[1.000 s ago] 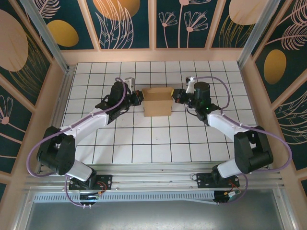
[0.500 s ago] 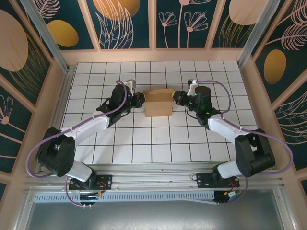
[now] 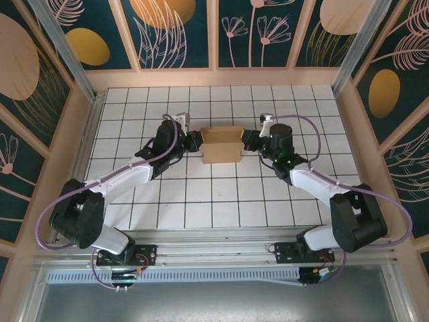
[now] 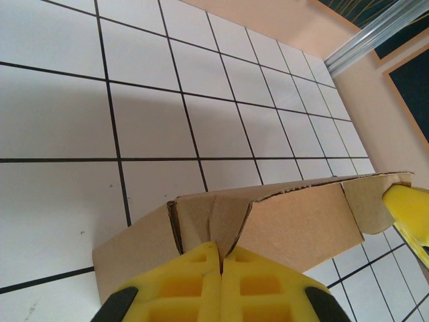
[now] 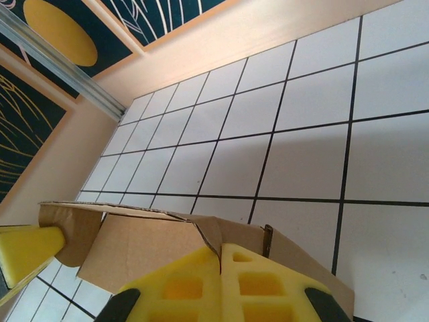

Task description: Fold the paper box

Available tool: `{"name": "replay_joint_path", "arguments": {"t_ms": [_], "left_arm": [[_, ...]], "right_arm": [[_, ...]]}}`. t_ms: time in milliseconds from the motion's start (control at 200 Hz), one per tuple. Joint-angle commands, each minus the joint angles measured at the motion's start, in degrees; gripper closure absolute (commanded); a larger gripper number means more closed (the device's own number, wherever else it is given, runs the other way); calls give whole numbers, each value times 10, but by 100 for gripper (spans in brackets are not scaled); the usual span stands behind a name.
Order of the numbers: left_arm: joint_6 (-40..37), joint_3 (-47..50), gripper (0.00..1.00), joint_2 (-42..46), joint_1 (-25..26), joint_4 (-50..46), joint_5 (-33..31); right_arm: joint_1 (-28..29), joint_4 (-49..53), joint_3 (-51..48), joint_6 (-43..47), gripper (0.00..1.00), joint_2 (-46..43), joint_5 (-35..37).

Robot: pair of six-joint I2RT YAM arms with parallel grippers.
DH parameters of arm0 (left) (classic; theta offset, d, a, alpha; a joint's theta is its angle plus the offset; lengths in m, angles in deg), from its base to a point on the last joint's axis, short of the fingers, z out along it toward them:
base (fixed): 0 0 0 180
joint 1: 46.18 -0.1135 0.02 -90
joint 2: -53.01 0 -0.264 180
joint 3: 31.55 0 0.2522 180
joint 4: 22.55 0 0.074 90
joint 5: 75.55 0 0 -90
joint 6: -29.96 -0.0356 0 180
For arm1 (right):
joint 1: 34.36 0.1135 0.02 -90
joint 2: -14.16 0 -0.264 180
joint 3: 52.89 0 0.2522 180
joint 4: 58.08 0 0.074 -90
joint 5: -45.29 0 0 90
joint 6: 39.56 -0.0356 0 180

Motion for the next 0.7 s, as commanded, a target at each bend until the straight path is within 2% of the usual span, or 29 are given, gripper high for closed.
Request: {"name": "replay_joint_path", "arguments": {"t_ms": [0, 425, 571, 696], "left_arm": [[6, 26, 100, -18, 15, -82, 34], [-3, 27, 100, -35, 15, -101, 6], [0, 39, 100, -32, 16, -103, 20], [-1, 64, 100, -15, 17, -107, 3]], "right_arm": [[13, 99, -22, 20, 97, 17, 17], [31, 89, -27, 16, 97, 31, 19], [34, 78, -42, 16, 97, 30, 18], [36, 69, -66, 26, 93, 25, 27]]}}
